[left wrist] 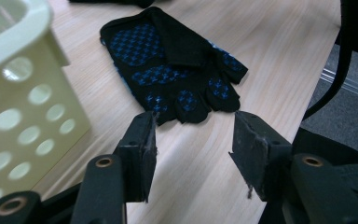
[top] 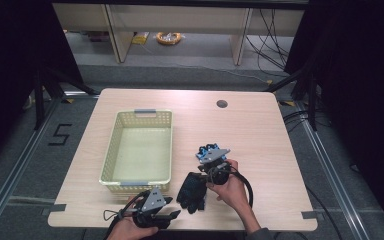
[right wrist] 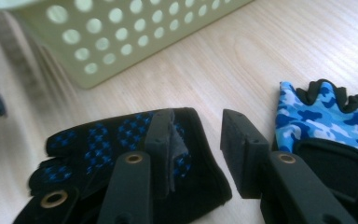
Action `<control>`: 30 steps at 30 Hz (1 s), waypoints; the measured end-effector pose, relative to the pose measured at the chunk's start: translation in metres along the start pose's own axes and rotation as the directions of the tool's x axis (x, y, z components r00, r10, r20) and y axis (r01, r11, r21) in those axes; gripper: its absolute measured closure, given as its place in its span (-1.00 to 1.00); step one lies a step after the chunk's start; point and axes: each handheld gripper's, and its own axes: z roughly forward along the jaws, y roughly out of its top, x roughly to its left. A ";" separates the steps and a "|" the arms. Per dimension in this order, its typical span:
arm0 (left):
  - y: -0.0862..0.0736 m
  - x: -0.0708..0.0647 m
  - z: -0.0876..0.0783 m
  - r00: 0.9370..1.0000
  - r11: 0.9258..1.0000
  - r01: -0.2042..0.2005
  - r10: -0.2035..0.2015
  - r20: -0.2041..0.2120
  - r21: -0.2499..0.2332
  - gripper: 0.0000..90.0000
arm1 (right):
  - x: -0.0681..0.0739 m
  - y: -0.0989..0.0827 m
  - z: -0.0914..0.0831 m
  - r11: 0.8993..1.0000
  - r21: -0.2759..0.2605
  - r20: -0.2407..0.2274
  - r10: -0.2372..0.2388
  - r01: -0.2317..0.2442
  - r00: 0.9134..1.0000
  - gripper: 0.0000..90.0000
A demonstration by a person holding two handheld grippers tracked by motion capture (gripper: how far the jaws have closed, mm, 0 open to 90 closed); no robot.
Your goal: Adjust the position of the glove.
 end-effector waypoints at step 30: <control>0.021 -0.022 0.045 0.979 0.975 -0.191 0.197 -0.047 0.113 0.67 | -0.008 -0.001 0.025 0.994 0.079 -0.056 0.079 -0.075 0.995 0.58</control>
